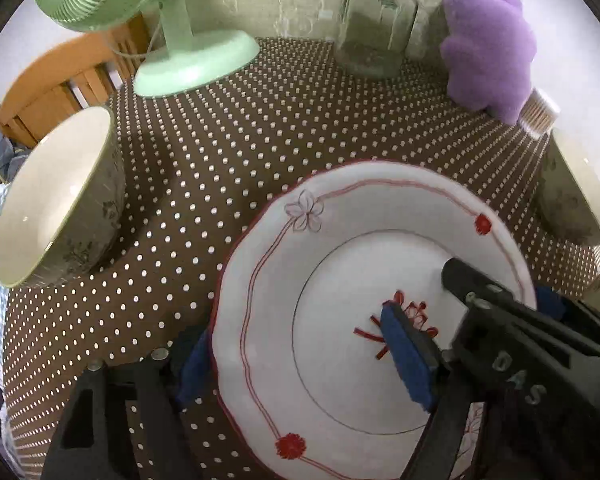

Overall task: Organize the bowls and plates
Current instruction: 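Lift the red-patterned white plate with the left tool, then carry the held white plate over the yellow-flowered plate stack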

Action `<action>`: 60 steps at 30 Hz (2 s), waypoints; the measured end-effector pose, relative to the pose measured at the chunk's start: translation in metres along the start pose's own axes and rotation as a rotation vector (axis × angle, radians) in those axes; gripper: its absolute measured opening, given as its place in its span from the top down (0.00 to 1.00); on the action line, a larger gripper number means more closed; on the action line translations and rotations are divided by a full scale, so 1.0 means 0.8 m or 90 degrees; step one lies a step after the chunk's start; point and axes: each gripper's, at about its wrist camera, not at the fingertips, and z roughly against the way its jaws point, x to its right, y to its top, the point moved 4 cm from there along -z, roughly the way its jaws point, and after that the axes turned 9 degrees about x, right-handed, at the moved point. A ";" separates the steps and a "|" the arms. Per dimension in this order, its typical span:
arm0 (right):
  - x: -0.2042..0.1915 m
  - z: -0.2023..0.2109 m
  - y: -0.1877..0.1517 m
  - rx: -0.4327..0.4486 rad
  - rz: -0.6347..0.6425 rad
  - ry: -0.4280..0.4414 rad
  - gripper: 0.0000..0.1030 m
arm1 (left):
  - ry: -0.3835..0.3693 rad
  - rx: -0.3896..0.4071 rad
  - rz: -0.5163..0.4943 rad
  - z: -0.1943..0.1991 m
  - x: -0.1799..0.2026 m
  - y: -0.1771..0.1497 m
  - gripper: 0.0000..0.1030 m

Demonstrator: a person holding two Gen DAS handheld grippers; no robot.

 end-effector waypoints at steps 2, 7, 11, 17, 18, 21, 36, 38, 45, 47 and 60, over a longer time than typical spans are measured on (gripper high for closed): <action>-0.005 0.000 -0.002 -0.003 0.007 -0.002 0.42 | -0.006 0.002 0.004 0.000 -0.002 0.000 0.22; -0.006 0.002 -0.005 -0.006 0.005 -0.003 0.42 | -0.003 0.009 -0.001 0.006 0.002 -0.001 0.24; -0.002 0.017 -0.008 0.007 0.008 -0.003 0.42 | 0.003 0.026 -0.008 0.022 0.007 -0.003 0.24; -0.003 0.052 -0.003 0.026 0.011 0.002 0.42 | 0.002 0.042 -0.010 0.055 0.001 0.003 0.24; -0.005 0.060 -0.002 0.029 0.011 0.002 0.42 | 0.001 0.046 -0.012 0.061 0.000 0.003 0.24; -0.010 0.083 -0.004 0.039 0.009 0.000 0.42 | -0.004 0.057 -0.017 0.080 -0.004 0.002 0.25; -0.047 0.186 -0.067 0.061 -0.007 -0.035 0.42 | -0.051 0.060 -0.036 0.165 -0.049 -0.045 0.26; -0.055 0.194 -0.081 0.059 -0.007 -0.038 0.42 | -0.056 0.057 -0.040 0.175 -0.058 -0.058 0.26; -0.081 0.212 -0.126 0.055 -0.002 -0.045 0.42 | -0.068 0.044 -0.047 0.190 -0.084 -0.094 0.26; -0.086 0.214 -0.136 0.052 -0.001 -0.048 0.42 | -0.073 0.038 -0.050 0.191 -0.090 -0.105 0.26; -0.101 0.201 -0.218 0.003 -0.018 -0.081 0.42 | -0.103 -0.016 -0.072 0.176 -0.111 -0.170 0.26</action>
